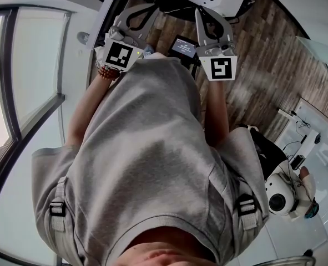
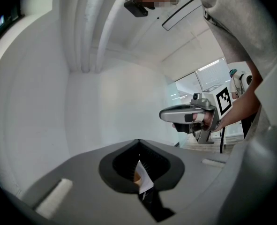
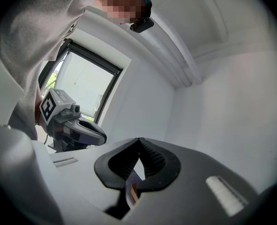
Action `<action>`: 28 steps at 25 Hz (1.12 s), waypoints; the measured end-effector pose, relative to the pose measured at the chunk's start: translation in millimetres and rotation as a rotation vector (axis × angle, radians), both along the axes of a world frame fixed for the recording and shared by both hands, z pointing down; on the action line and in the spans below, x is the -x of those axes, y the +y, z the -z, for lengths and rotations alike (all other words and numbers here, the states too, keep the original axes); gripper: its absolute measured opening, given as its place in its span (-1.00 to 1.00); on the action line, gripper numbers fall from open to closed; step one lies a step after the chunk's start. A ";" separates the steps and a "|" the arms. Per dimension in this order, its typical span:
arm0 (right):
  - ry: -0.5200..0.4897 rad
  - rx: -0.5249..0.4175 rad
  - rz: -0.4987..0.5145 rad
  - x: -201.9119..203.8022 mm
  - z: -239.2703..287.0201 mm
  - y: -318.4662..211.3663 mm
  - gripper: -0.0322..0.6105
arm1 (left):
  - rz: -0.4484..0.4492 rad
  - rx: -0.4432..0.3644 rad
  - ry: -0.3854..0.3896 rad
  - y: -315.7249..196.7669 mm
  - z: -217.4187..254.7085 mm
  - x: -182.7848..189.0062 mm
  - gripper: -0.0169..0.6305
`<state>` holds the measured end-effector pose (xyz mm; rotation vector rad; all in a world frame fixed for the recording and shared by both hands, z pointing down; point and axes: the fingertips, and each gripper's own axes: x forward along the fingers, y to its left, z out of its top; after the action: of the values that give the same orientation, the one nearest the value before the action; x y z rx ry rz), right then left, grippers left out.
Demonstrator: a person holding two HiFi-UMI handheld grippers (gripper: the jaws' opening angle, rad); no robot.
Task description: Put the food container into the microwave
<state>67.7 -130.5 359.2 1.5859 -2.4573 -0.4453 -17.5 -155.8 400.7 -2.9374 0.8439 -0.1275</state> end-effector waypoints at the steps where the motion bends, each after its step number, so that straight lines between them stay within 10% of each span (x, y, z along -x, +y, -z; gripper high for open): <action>1: 0.001 0.004 0.000 0.0 -1.0 0.2 -0.86 | 0.000 0.000 0.000 0.1 -0.1 0.3 -0.94; 28: 0.029 0.076 -0.012 -6.4 -26.5 -12.9 -0.86 | 0.023 0.014 -0.009 -4.8 -7.0 1.5 -0.94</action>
<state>74.1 -143.4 385.7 1.5527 -2.4121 -0.3654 -19.0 -160.6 407.6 -2.9381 0.8799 -0.1489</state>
